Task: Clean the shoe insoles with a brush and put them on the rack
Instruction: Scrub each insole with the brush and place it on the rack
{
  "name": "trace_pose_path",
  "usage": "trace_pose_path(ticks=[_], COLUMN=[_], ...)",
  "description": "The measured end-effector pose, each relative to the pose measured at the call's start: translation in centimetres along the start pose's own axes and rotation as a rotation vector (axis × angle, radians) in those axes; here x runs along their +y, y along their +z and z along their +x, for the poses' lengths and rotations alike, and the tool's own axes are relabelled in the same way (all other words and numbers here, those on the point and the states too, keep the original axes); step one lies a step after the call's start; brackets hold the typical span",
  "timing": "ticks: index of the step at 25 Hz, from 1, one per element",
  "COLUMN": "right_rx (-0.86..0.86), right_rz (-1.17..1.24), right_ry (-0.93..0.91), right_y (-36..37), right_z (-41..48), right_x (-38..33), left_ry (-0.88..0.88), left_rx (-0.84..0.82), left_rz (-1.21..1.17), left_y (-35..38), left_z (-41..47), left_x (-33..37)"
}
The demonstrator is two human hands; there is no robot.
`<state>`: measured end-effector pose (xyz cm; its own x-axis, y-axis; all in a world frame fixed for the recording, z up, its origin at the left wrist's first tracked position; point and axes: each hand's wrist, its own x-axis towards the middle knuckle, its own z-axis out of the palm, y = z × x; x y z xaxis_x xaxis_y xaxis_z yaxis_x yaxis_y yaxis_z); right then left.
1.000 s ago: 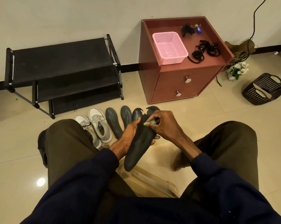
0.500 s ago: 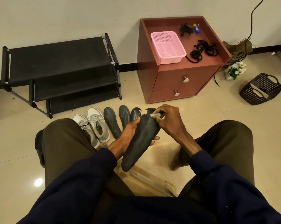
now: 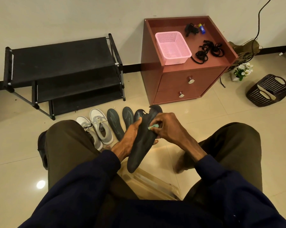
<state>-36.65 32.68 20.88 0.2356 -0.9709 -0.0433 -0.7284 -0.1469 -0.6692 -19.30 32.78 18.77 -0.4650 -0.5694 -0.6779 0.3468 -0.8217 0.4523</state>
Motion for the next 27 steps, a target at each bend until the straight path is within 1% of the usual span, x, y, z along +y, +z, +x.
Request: trace_pose_path(ticks=[3,4,5,8,9,12,13,14,15,17,18,19,22,23,24,26,27], right_rx=[0.249,0.294,0.283,0.063,0.064,0.313,0.363,0.362,0.304,0.113,0.070,0.091,0.319,0.331,0.283,0.091,0.032], right_rz=[-0.136,-0.161,-0.145,0.036,0.042,-0.042,-0.035,-0.008,0.027,0.050,0.032,0.007,-0.098,-0.103,-0.080,0.000,0.012], right_ry=[0.041,0.057,0.054,-0.008,-0.017,0.021,0.027,0.025,0.017,-0.010,-0.028,-0.029,0.016,0.026,0.018,-0.017,-0.037], right_y=[-0.3,-0.5,-0.4,0.3,0.4,-0.2,-0.3,-0.2,0.1,0.9,1.1,1.0,-0.3,-0.5,-0.3,0.6,0.9], right_z=[0.8,0.8,0.6,0.1,0.3,1.0,1.0,0.8,0.6,0.3,0.4,0.6,1.1,1.0,0.7,0.2,0.1], right_x=[1.0,1.3,1.4,0.3,0.0,0.9,1.1,1.0,0.7,-0.6,-0.9,-0.9,0.5,0.8,0.7,-0.5,-1.1], left_ry=[-0.022,-0.028,-0.028,0.016,0.029,-0.021,-0.038,-0.035,-0.022,0.012,0.029,0.036,-0.017,-0.034,-0.029,0.017,0.040], left_rx=[-0.004,-0.004,-0.007,-0.010,-0.012,-0.025,-0.028,-0.028,-0.030,-0.021,-0.011,0.000,-0.003,-0.002,0.003,0.001,0.004], left_rz=[-0.032,-0.030,-0.029,-0.029,-0.033,-0.062,-0.062,-0.050,-0.038,-0.039,-0.036,-0.039,-0.045,-0.045,-0.034,-0.025,-0.014], left_y=[0.2,0.1,0.1,0.0,0.0,0.3,0.4,0.3,0.3,0.3,0.3,0.4,0.4,0.4,0.5,0.4,0.4], left_z=[0.0,0.0,-0.1,-0.1,-0.2,-0.2,-0.3,-0.2,-0.2,-0.4,-0.4,-0.4,-0.2,-0.3,-0.3,-0.5,-0.6], left_x=[0.2,0.1,0.1,0.0,0.1,0.2,0.2,0.0,0.0,0.0,0.0,0.0,0.1,0.1,0.0,0.0,0.0])
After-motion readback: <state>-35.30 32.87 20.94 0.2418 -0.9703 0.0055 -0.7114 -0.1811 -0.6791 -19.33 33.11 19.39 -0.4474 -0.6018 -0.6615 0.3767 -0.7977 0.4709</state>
